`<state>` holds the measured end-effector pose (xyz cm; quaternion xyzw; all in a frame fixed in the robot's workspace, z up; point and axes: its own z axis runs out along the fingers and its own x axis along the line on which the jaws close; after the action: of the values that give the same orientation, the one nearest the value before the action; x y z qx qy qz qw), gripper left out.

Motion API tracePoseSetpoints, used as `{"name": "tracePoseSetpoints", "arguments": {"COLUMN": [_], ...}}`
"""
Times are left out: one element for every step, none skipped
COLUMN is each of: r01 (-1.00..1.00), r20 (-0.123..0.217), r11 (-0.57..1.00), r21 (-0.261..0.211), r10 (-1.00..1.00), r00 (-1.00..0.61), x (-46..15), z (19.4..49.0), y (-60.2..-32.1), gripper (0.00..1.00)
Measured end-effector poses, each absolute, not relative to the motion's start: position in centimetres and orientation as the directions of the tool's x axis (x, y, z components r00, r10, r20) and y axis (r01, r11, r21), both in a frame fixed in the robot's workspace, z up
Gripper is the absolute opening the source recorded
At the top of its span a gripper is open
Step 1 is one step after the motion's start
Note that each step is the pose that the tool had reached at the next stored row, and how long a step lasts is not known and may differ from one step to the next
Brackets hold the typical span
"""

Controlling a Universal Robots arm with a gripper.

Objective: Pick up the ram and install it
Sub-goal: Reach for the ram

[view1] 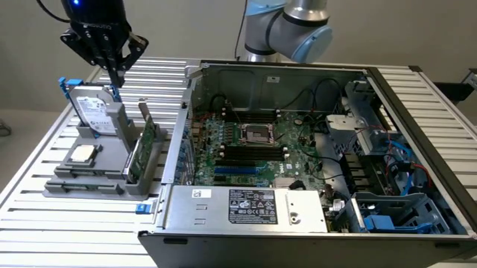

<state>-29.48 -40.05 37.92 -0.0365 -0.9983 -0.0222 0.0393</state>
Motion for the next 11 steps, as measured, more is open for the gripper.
{"name": "tracePoseSetpoints", "arguments": {"r01": [0.075,0.075,0.075,0.075,0.075,0.075,0.075,0.075,0.075,0.074,0.074], "r20": [0.080,0.079,0.079,0.079,0.078,0.078,0.077,0.077,0.076,0.074,0.072], "r11": [0.996,0.996,0.996,0.996,0.996,0.996,0.996,0.996,0.996,0.996,0.996], "r21": [0.042,0.042,0.042,0.042,0.042,0.042,0.042,0.042,0.042,0.042,0.042], "r10": [0.071,0.071,0.071,0.071,0.071,0.071,0.071,0.071,0.071,0.071,0.071], "r00": [-0.994,-0.994,-0.994,-0.994,-0.994,-0.994,-0.994,-0.994,-0.995,-0.995,-0.995], "x": [-29.9,-30.4,-30.8,-31.3,-31.7,-32.2,-32.6,-33.0,-33.2,-33.4,-33.5], "z": [37.9,37.9,37.9,37.9,37.8,37.8,37.8,37.8,37.8,37.8,37.8], "y": [-40.1,-40.2,-40.2,-40.3,-40.4,-40.5,-40.7,-40.8,-41.0,-41.2,-41.3], "gripper": [0.11,0.11,0.11,0.11,0.11,0.11,0.11,0.11,0.11,0.11,0.11]}}
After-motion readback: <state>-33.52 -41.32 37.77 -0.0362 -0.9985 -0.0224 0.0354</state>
